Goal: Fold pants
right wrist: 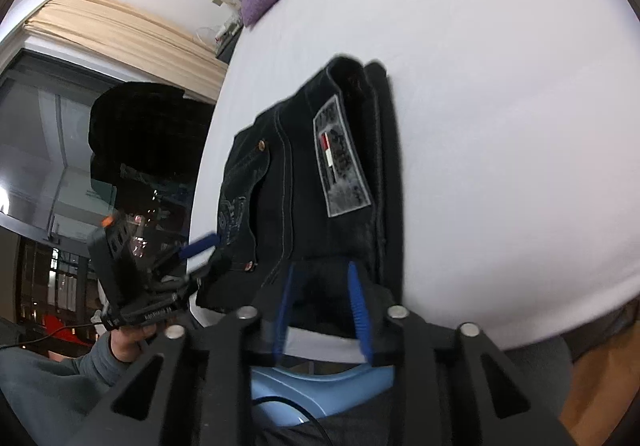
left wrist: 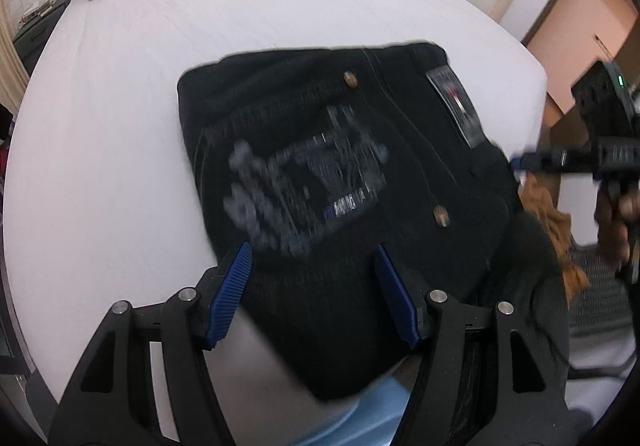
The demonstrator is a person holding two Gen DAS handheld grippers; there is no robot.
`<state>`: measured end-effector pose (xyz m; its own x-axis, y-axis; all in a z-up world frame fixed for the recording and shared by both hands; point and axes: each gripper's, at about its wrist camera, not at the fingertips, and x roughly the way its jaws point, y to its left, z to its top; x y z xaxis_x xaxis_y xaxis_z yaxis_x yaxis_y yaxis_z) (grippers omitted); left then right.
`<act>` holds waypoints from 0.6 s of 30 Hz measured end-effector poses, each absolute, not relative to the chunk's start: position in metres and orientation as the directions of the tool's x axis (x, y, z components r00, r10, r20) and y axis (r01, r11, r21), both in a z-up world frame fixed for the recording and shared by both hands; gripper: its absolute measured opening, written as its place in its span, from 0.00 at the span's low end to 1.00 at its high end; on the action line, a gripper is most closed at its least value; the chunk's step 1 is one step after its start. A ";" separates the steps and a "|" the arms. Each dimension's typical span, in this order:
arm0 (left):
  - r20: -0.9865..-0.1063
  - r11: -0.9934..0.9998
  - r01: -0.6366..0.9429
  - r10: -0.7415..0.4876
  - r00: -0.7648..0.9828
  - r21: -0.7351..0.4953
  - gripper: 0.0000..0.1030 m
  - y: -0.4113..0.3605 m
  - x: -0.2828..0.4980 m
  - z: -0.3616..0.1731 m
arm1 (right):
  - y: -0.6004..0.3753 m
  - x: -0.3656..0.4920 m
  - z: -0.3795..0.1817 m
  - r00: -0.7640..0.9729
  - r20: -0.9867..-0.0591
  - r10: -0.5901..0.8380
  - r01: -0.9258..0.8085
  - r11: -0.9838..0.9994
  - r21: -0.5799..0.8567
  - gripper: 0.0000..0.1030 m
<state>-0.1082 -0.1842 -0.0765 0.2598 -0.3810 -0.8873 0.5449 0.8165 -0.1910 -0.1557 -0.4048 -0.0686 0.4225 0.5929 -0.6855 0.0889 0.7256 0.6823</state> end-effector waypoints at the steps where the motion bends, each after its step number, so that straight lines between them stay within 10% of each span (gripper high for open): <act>1: -0.890 0.816 0.544 -0.380 0.253 -0.194 0.61 -0.178 -0.117 -0.074 | -0.411 -0.157 -0.063 0.443 -0.696 0.565 0.101 0.740 0.665 0.65; 18: -0.758 0.748 0.254 -0.648 0.078 -0.613 0.75 -0.118 -0.055 -0.107 | -0.425 -0.069 -0.109 0.450 -0.607 0.655 0.085 0.645 0.759 0.72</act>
